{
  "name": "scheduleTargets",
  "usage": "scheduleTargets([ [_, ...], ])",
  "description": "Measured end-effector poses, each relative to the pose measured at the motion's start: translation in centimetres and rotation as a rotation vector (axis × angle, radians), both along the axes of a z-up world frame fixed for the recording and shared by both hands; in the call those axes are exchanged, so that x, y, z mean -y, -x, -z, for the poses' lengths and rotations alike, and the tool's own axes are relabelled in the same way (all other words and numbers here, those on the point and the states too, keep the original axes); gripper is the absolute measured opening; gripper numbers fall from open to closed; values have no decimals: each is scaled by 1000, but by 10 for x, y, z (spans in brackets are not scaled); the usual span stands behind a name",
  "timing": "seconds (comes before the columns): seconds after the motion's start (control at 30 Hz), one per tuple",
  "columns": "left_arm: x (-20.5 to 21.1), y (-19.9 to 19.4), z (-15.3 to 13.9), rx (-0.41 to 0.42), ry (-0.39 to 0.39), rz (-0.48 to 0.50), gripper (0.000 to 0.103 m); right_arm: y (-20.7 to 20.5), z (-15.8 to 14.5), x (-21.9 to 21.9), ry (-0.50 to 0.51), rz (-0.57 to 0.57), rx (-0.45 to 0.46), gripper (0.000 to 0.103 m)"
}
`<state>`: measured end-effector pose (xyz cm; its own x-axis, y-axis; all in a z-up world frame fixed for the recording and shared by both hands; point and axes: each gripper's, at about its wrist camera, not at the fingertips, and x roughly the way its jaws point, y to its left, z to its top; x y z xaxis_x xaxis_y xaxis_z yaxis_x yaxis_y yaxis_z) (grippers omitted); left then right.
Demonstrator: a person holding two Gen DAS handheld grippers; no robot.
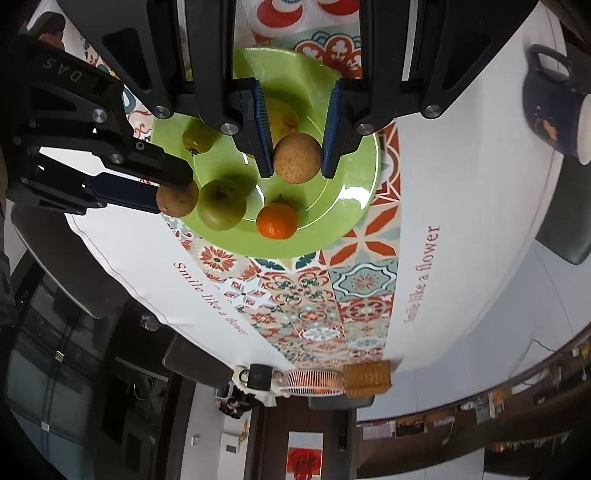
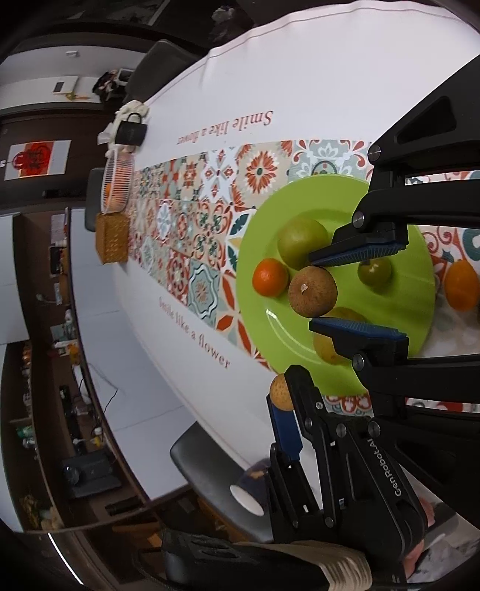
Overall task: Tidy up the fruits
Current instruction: 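Carry both kiwis onto the green plate and open both tools, then lift both tools off the plate and move them toward the loose oranges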
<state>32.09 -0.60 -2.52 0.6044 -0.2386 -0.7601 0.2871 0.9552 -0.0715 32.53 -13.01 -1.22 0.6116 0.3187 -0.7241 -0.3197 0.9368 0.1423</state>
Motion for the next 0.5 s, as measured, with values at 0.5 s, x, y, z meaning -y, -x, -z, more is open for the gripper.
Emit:
scheduleTargets([
  [0.5, -1, 36, -14, 61, -88, -33, 54, 19, -4, 18, 25, 52, 40, 37],
])
